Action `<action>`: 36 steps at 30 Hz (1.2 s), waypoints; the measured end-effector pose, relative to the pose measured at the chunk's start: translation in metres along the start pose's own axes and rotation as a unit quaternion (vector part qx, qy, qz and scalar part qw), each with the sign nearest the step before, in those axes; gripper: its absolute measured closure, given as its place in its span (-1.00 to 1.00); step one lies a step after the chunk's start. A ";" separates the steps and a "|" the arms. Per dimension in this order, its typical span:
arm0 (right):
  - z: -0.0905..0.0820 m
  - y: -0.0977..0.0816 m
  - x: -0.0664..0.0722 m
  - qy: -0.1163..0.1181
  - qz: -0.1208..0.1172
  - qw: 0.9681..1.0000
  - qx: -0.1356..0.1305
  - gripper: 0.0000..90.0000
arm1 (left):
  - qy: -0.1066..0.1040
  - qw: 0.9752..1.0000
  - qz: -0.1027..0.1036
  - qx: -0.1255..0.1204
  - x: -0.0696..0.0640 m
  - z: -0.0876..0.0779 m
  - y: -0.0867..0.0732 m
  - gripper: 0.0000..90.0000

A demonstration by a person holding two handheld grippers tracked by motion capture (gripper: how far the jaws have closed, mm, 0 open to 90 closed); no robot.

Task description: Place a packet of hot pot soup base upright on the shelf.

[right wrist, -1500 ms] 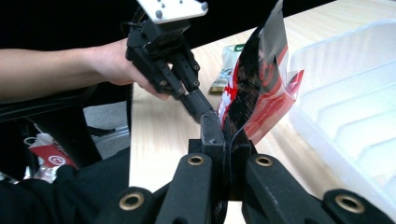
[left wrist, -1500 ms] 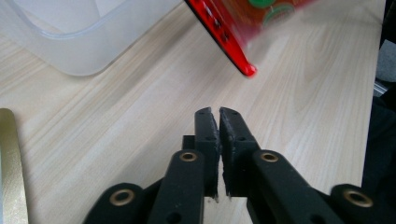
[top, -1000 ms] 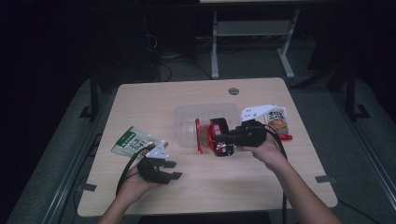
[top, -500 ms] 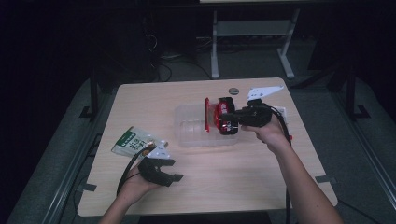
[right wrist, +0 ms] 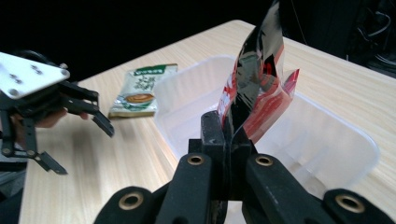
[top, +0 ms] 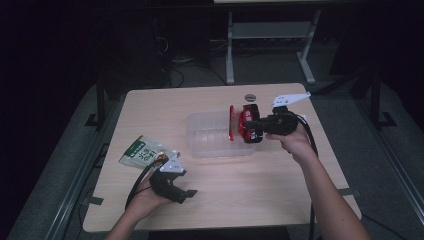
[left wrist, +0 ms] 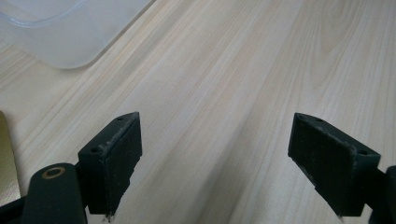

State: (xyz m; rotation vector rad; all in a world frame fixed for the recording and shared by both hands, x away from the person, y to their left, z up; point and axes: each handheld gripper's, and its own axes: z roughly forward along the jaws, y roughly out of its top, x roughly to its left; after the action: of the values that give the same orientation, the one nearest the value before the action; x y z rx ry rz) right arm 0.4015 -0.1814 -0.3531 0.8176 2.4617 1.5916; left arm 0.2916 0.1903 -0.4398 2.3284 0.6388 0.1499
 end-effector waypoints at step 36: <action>0.047 -0.013 -0.004 -0.011 0.017 0.998 0.059 0.98 | -0.003 1.000 -0.005 0.004 0.000 0.005 -0.002 -0.62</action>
State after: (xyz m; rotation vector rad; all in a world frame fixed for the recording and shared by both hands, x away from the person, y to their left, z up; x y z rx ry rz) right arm 0.4170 -0.1489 -0.3863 0.8938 2.5602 1.4496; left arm 0.2921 0.1884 -0.4452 2.3317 0.6501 0.1355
